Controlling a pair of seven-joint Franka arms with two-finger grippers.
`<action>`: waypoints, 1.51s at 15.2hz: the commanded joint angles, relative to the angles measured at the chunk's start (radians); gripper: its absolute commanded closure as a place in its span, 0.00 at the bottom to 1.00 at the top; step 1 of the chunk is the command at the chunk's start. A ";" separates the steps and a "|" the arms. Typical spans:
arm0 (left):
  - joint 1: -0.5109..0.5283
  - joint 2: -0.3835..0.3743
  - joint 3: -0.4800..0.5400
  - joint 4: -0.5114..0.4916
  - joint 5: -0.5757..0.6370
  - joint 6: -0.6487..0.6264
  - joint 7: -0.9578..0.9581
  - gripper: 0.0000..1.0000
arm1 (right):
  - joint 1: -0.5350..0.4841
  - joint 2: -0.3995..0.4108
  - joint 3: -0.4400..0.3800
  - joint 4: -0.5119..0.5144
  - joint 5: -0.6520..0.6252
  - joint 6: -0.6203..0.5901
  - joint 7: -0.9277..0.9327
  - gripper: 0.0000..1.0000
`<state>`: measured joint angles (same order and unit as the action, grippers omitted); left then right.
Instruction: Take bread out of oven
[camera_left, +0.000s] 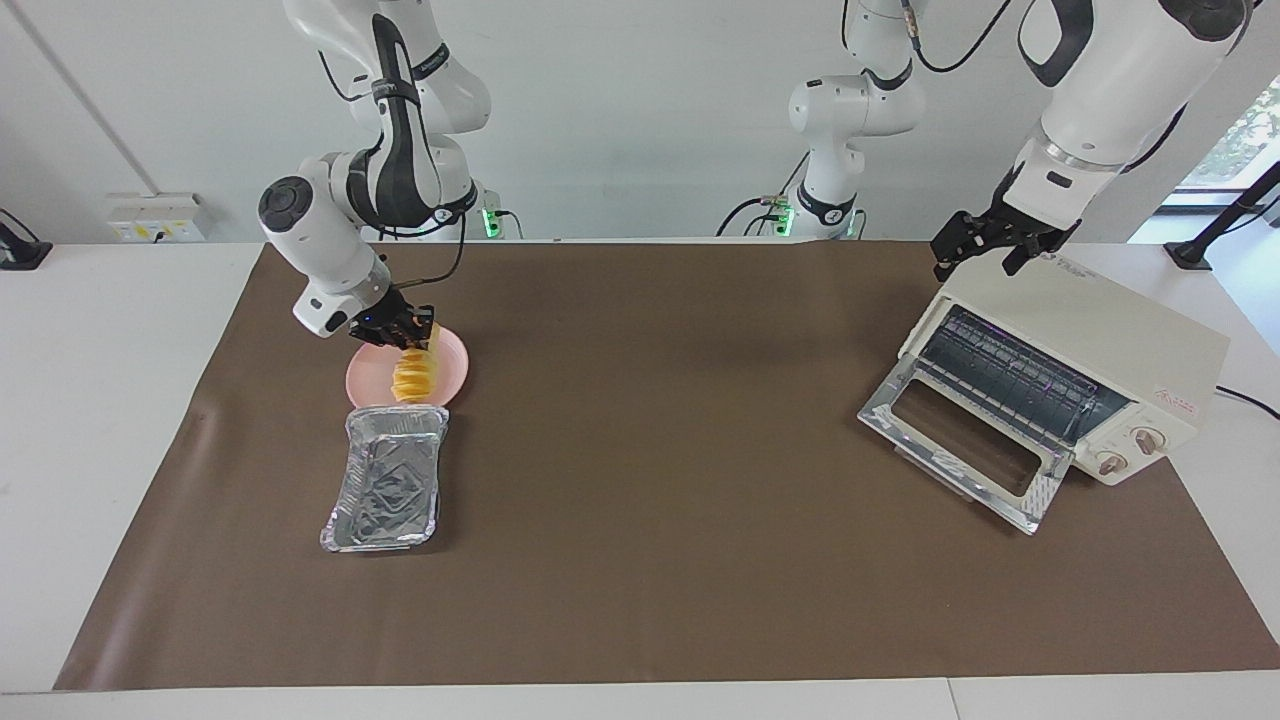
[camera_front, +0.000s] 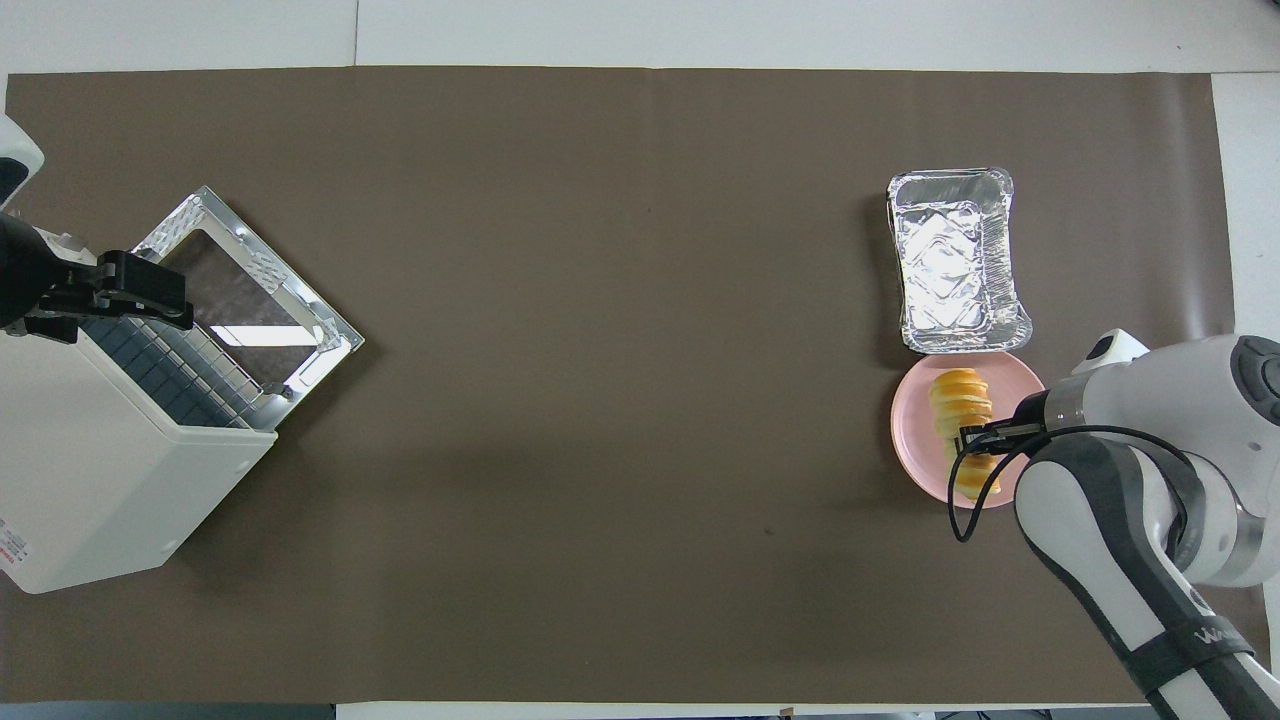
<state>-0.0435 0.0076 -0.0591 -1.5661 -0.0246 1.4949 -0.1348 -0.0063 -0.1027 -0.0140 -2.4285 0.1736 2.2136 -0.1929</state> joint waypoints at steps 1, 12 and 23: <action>0.007 -0.020 -0.002 -0.017 0.003 -0.001 0.006 0.00 | -0.012 0.006 0.002 -0.009 -0.011 0.020 -0.023 0.66; 0.007 -0.020 -0.002 -0.017 0.003 -0.001 0.006 0.00 | -0.017 0.011 0.002 0.038 -0.011 -0.005 -0.017 0.00; 0.007 -0.020 -0.002 -0.017 0.003 -0.001 0.006 0.00 | -0.020 0.017 -0.003 0.506 -0.144 -0.420 0.084 0.00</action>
<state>-0.0435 0.0076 -0.0591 -1.5661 -0.0246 1.4949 -0.1348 -0.0171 -0.1005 -0.0235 -2.0314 0.0596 1.8997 -0.1378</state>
